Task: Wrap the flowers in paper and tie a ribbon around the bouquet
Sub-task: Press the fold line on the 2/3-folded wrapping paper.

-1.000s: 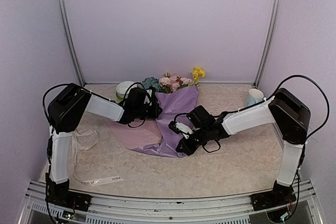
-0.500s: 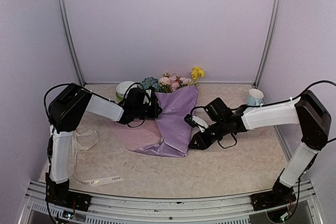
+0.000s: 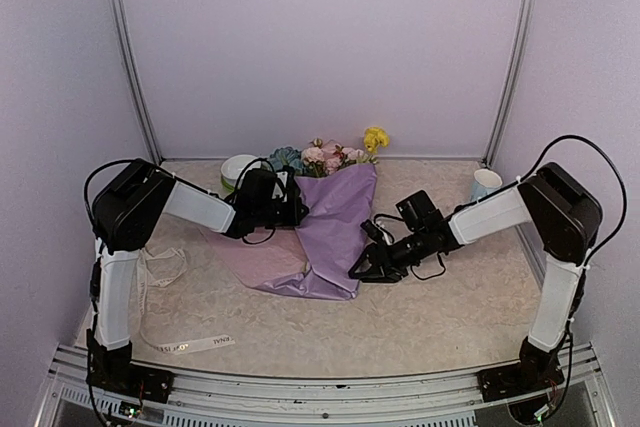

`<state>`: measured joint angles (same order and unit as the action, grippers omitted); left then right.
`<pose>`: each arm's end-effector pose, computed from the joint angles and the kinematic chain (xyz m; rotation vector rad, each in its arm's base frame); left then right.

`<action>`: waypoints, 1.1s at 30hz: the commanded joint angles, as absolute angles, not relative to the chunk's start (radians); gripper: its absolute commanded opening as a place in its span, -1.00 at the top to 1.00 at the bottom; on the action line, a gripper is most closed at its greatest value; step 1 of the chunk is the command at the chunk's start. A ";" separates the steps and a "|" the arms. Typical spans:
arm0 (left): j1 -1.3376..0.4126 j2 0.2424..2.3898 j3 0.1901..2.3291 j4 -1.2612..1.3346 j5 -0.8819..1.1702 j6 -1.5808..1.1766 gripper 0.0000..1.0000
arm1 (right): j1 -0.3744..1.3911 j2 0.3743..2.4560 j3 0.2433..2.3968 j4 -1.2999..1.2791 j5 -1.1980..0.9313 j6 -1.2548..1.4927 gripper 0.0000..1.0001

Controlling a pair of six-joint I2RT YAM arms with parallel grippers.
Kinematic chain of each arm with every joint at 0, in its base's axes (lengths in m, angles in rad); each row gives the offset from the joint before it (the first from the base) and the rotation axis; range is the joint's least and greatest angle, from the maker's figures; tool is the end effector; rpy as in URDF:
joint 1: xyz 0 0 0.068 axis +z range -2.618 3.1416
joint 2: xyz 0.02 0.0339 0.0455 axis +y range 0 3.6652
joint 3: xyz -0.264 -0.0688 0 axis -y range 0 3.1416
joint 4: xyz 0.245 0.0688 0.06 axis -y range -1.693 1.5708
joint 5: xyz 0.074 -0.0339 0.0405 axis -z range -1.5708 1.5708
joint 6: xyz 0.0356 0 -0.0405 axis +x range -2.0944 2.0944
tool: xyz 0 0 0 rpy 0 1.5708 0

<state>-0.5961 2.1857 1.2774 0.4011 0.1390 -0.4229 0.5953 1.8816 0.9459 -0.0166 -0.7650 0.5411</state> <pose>0.3827 -0.2656 0.1198 0.2753 2.1469 -0.7520 0.2778 0.2179 0.1220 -0.4196 2.6864 1.3781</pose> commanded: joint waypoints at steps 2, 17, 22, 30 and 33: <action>-0.589 2.206 1.258 0.390 0.140 -0.430 1.00 | 0.606 1.960 0.936 0.071 -0.888 0.619 -0.07; -0.607 2.192 1.226 0.371 0.112 -0.474 1.00 | 0.594 1.938 0.874 -0.021 -0.834 0.555 1.00; -0.653 2.150 1.177 0.406 0.103 -0.469 1.00 | 0.594 1.845 0.752 -0.025 -0.840 0.550 1.00; -0.684 2.134 1.100 0.430 0.117 -0.520 1.00 | 0.594 1.718 0.638 -0.080 -0.833 0.556 0.99; -0.696 2.136 1.087 0.424 0.105 -0.517 1.00 | 0.588 1.703 0.665 -0.153 -0.809 0.511 0.64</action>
